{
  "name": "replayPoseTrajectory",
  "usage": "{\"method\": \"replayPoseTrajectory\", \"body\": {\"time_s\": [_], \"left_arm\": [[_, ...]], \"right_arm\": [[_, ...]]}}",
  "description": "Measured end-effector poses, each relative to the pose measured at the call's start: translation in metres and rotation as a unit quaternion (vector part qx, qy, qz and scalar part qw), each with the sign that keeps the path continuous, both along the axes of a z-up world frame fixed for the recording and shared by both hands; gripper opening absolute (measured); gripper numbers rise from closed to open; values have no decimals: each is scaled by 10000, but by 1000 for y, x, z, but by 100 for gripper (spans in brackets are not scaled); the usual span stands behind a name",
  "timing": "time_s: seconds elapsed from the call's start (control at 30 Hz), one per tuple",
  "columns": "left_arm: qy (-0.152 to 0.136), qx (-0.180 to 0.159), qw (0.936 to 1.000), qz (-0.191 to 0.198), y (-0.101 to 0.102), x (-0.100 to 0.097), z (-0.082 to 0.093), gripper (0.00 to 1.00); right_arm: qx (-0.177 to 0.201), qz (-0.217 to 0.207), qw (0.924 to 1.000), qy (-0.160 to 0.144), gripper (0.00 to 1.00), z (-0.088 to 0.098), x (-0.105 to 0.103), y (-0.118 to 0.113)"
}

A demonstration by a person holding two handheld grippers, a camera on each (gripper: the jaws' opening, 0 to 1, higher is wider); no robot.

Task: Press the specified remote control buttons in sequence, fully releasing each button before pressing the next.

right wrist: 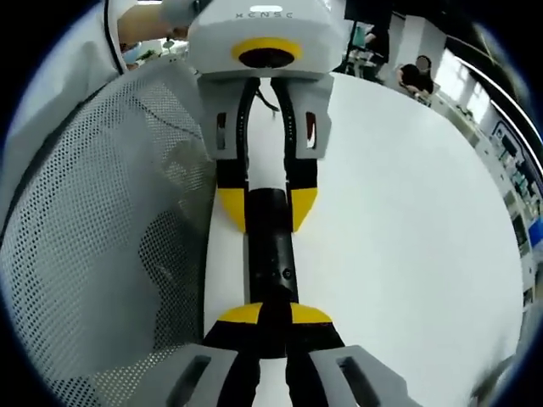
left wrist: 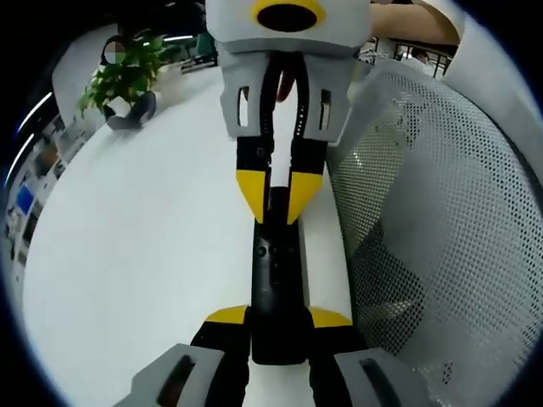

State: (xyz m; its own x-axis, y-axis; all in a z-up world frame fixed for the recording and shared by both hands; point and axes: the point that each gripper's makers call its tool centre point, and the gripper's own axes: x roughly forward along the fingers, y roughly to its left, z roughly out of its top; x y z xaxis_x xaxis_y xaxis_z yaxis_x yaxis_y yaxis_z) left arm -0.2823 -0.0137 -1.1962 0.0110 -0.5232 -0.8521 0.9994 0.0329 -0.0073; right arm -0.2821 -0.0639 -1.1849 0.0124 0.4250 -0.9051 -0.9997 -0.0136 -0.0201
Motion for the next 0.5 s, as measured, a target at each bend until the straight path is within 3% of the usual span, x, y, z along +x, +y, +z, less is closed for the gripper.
{"method": "replayPoseTrajectory", "body": {"time_s": [0.13, 0.23, 0.5], "left_arm": [[8, 8, 10000, 7, 1, 0, 0, 24], [2, -7, 10000, 29, 1, -1, 1, 24], [10, -27, 10000, 80, 1, -1, 2, 24]], "right_arm": [[79, -228, 9996, 172, 6, 0, 1, -1], [287, -25, 9995, -112, 7, 2, 0, -2], [663, -345, 9972, -88, 6, 3, 0, -7]]}}
